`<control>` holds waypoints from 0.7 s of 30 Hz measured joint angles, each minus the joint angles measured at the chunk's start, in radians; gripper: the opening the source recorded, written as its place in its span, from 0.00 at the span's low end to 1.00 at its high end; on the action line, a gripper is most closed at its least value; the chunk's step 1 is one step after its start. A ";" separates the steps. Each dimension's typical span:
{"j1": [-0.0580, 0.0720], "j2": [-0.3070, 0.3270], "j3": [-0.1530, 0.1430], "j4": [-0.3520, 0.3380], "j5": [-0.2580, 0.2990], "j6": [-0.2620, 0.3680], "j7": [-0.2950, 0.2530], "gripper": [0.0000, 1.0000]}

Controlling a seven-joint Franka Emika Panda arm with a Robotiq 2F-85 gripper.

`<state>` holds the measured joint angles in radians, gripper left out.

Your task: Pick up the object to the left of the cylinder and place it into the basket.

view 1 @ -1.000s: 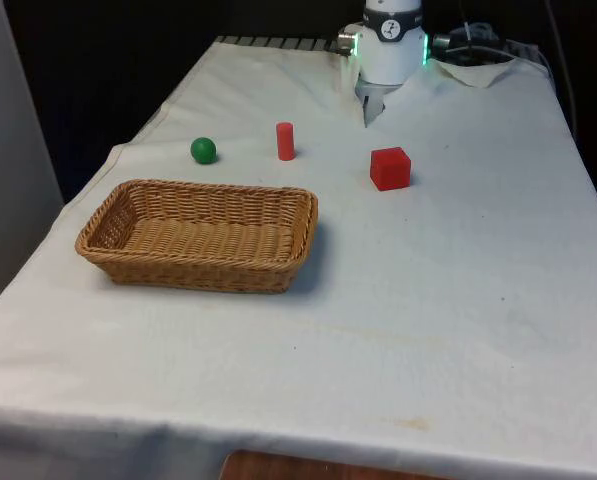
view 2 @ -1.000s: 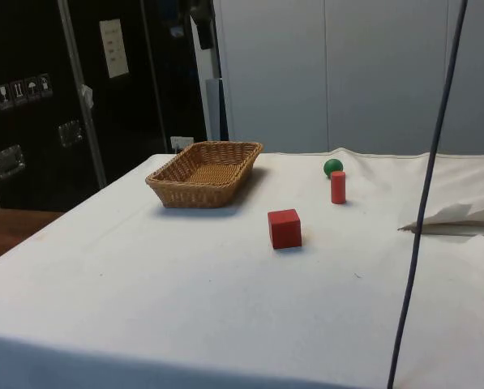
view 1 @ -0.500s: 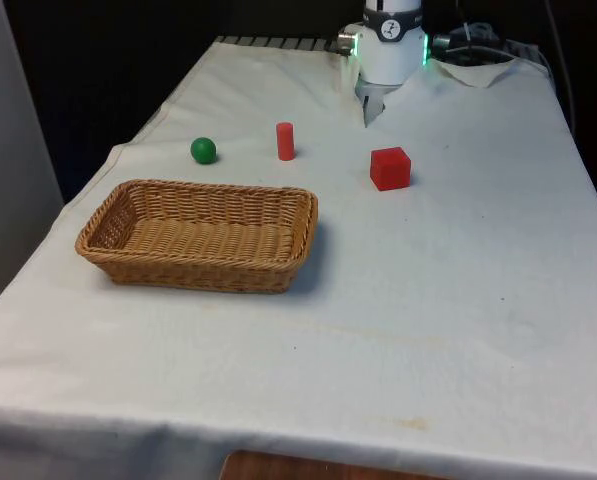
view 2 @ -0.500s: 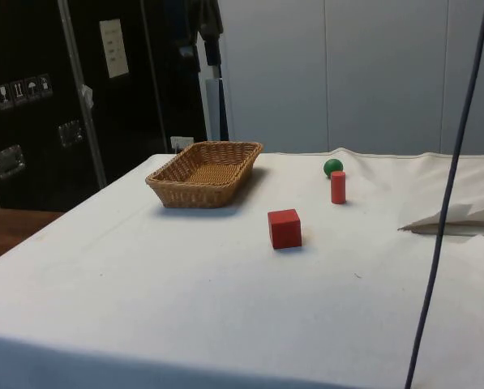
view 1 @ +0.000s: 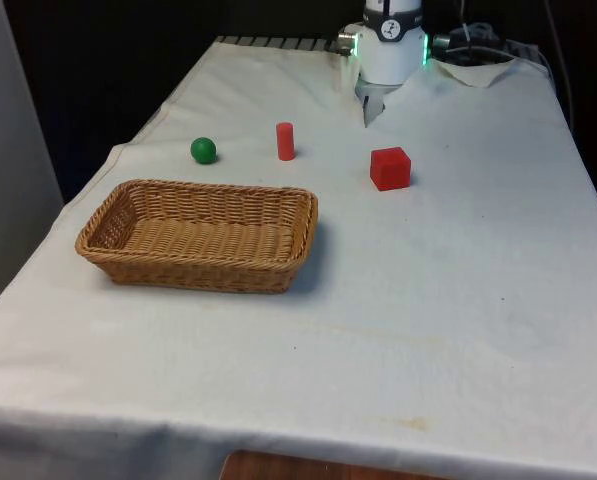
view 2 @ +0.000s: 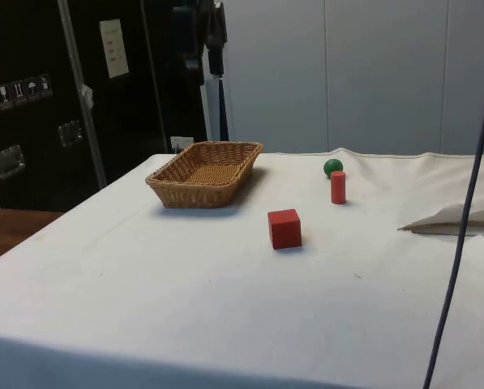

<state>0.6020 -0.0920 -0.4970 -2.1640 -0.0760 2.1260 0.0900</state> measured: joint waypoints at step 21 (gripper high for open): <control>-0.002 -0.073 0.018 -0.231 -0.074 0.185 0.048 1.00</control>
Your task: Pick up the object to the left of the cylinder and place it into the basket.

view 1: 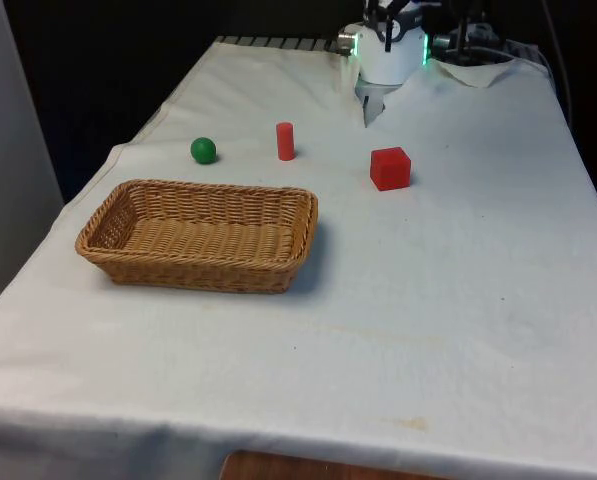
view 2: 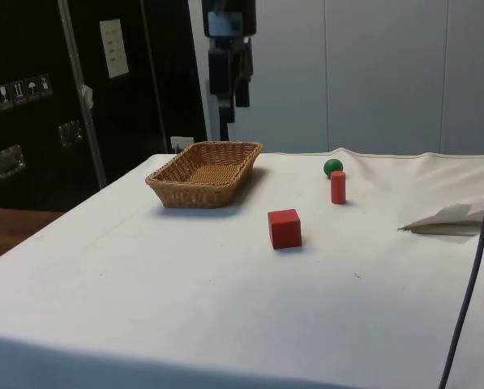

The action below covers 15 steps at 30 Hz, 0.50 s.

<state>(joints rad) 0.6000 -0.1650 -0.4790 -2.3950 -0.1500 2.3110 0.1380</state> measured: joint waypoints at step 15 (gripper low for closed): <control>-0.008 -0.018 0.000 -0.157 -0.016 0.173 -0.007 1.00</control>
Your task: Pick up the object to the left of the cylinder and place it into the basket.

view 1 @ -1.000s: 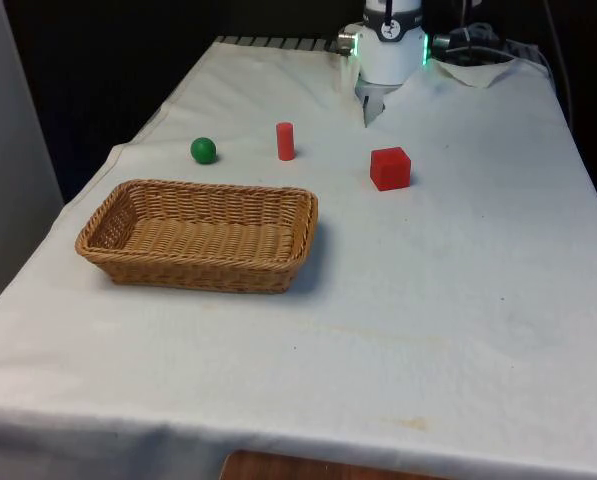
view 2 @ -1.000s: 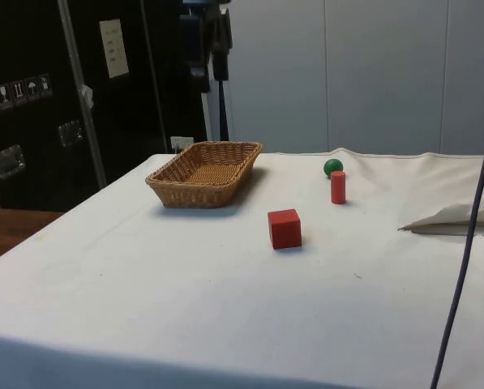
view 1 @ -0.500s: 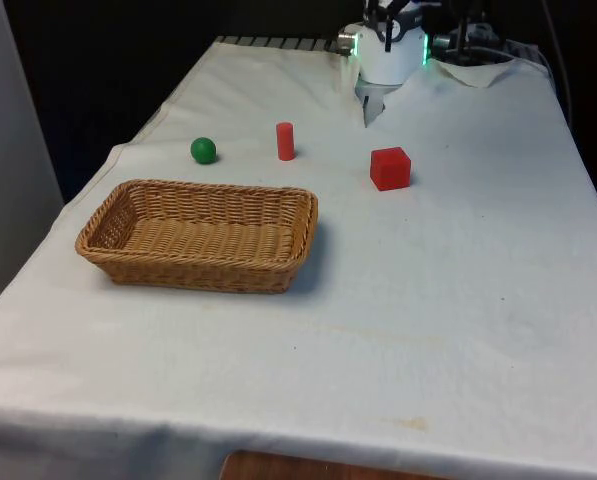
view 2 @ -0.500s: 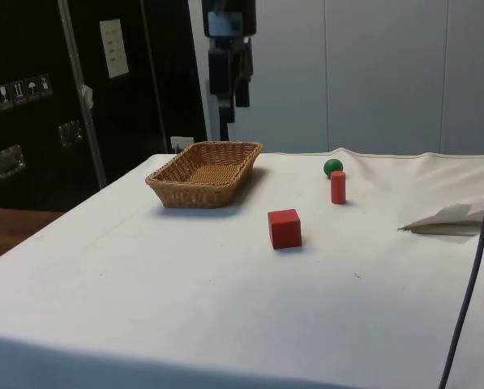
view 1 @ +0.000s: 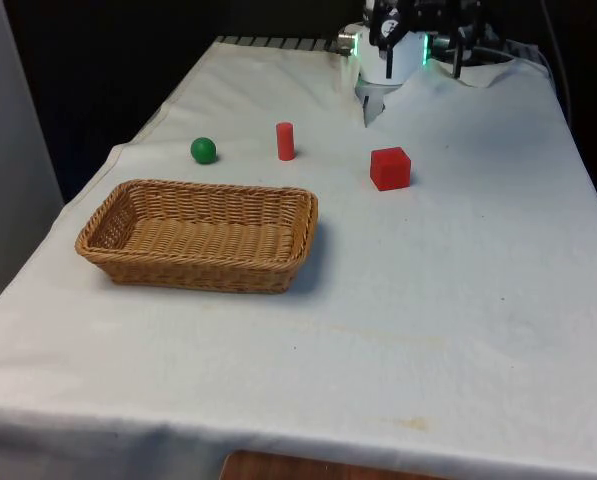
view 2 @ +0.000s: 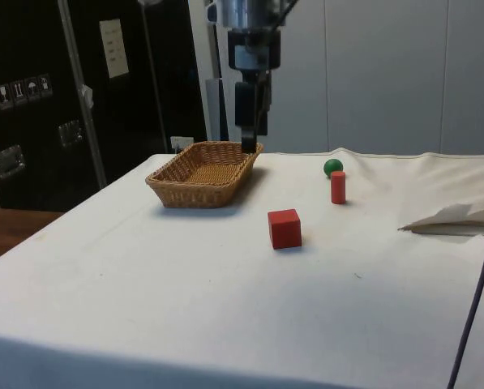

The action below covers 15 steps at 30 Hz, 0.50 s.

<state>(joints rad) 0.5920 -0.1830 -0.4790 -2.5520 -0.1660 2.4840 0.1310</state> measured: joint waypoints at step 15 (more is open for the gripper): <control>-0.006 0.074 0.000 -0.075 0.002 0.171 -0.071 1.00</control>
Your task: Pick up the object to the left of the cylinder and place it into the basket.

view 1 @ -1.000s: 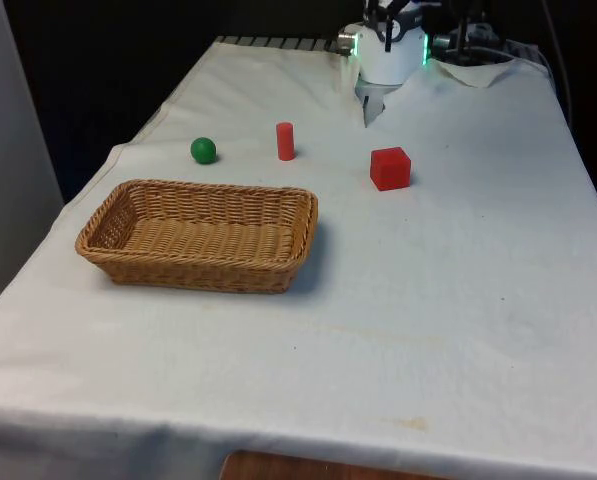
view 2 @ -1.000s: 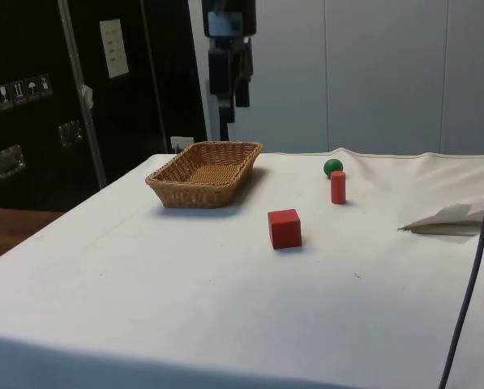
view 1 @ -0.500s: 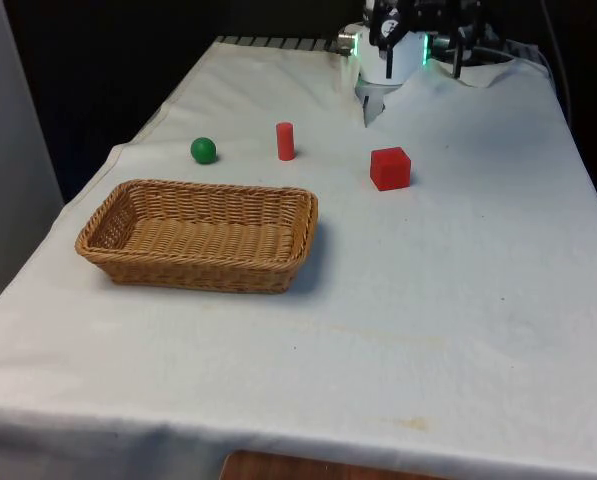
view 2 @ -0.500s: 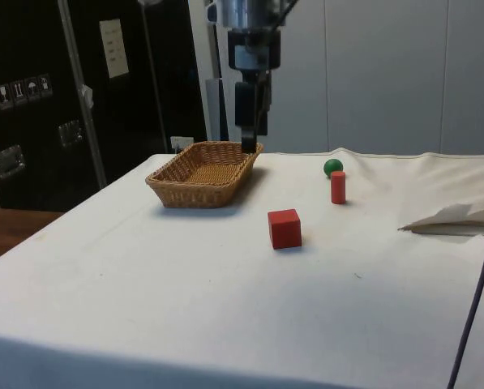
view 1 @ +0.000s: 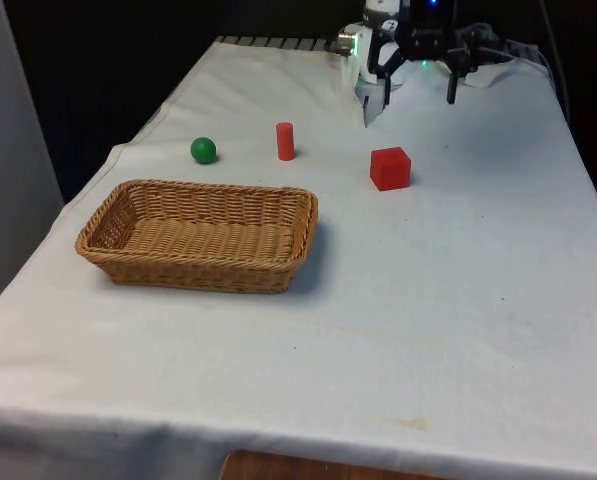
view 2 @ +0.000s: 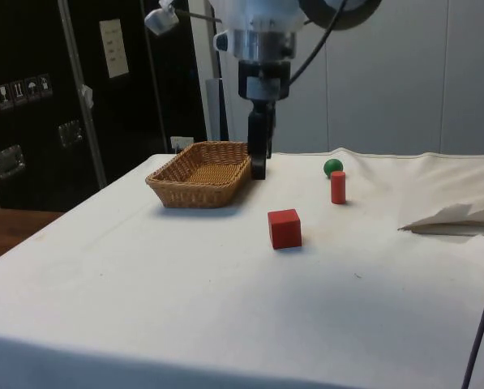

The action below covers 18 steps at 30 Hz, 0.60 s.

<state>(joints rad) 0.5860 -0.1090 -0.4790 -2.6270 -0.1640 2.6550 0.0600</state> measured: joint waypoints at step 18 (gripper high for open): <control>-0.012 0.146 -0.001 -0.020 0.082 0.117 -0.140 1.00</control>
<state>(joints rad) 0.5740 0.0370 -0.4800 -2.6470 -0.0820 2.7720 -0.0800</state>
